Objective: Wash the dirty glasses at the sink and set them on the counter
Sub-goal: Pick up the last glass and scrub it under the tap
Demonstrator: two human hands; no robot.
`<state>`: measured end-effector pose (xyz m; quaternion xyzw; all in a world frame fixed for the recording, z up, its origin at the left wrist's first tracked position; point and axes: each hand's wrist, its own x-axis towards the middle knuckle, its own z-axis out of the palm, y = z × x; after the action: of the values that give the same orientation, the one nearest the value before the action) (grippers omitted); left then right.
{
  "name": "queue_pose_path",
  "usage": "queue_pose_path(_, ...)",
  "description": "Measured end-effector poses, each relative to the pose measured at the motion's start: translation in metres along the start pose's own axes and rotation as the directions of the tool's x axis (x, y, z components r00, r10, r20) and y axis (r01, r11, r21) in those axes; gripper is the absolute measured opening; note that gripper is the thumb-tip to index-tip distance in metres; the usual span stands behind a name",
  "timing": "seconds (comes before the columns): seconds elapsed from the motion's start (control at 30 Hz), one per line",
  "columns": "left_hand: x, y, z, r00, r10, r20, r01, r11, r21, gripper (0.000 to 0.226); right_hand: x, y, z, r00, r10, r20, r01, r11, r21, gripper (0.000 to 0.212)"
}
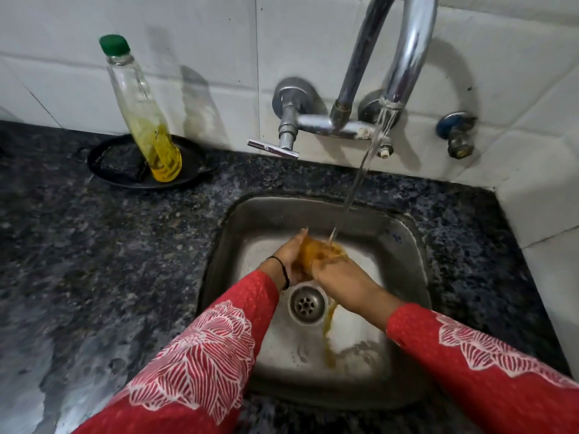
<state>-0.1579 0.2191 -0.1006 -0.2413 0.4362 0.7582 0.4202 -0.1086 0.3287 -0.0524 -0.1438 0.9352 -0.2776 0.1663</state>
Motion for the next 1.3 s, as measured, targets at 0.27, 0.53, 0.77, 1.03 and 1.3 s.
queue_pose_path(0.27,0.0,-0.024,0.011,0.979,0.197,0.05,-0.171,0.932,-0.32,0.058,0.019,-0.01,0.003,0.955,0.207,-0.21,-0.208,0.978,0.019,0.028)
queue_pose_path(0.53,0.003,-0.016,0.001,0.998,0.041,-0.055,-0.048,0.99,-0.133,0.068,-0.007,0.003,-0.007,0.999,-0.04,0.002,0.04,0.99,-0.136,0.018)
queue_pose_path(0.77,-0.006,-0.024,0.014,0.978,0.209,-0.021,-0.206,0.936,-0.287,0.072,0.012,-0.01,0.009,0.921,0.296,-0.254,-0.195,0.913,0.357,0.018)
queue_pose_path(1.03,-0.003,-0.011,0.002,0.996,0.088,-0.023,-0.091,0.972,-0.218,0.07,-0.016,-0.006,0.005,0.984,0.169,-0.065,-0.132,0.916,0.379,0.036)
queue_pose_path(1.3,-0.02,-0.011,0.011,0.975,0.216,-0.057,-0.223,0.953,-0.205,0.051,-0.027,-0.002,0.017,0.801,0.49,-0.342,-0.057,0.632,0.773,0.016)
